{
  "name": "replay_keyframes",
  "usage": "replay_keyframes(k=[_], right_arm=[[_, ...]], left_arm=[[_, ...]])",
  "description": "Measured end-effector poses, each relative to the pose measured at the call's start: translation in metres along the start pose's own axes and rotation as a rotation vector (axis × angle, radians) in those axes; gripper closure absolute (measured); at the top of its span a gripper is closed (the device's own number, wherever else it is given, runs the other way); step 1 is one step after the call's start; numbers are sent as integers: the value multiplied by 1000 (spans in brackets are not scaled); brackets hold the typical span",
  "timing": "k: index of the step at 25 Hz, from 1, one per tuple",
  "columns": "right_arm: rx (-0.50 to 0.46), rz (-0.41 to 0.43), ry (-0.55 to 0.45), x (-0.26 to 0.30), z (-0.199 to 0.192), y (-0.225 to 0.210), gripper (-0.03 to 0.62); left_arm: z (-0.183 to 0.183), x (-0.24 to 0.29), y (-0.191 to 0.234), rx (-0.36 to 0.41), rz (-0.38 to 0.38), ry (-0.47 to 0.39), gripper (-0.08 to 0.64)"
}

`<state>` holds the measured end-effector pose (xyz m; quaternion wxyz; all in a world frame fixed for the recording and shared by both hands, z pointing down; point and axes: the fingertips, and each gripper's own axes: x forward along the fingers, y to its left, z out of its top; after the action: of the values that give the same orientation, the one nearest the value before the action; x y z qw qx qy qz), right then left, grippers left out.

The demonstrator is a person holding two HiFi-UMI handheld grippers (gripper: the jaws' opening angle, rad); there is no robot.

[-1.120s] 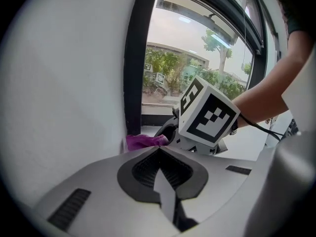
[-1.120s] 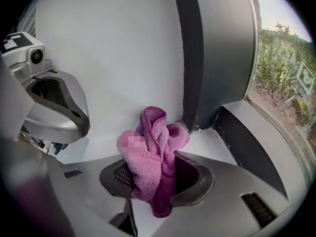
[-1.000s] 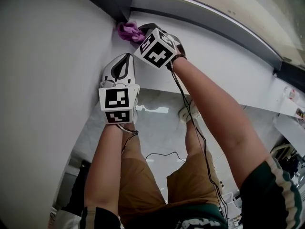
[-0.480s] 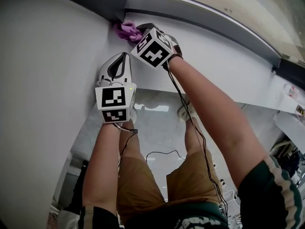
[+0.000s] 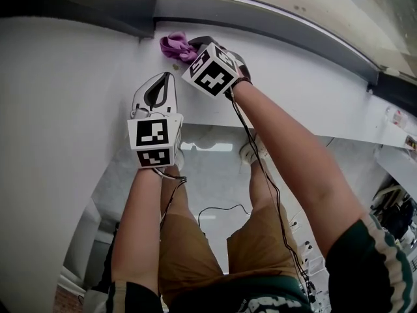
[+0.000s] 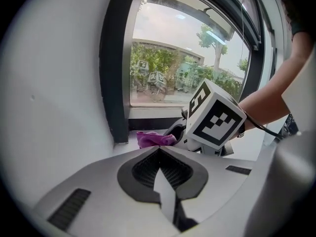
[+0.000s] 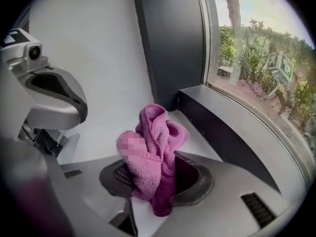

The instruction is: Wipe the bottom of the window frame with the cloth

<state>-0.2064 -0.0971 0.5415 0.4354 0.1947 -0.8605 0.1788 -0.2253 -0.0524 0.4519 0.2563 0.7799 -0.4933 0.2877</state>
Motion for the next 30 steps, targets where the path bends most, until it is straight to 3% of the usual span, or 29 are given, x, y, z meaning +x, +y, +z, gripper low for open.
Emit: replay_keyframes(k=[30], right_arm=[[122, -82, -10, -95, -128, -61, 423]], left_arm=[[26, 61, -154, 159, -158, 39, 557]])
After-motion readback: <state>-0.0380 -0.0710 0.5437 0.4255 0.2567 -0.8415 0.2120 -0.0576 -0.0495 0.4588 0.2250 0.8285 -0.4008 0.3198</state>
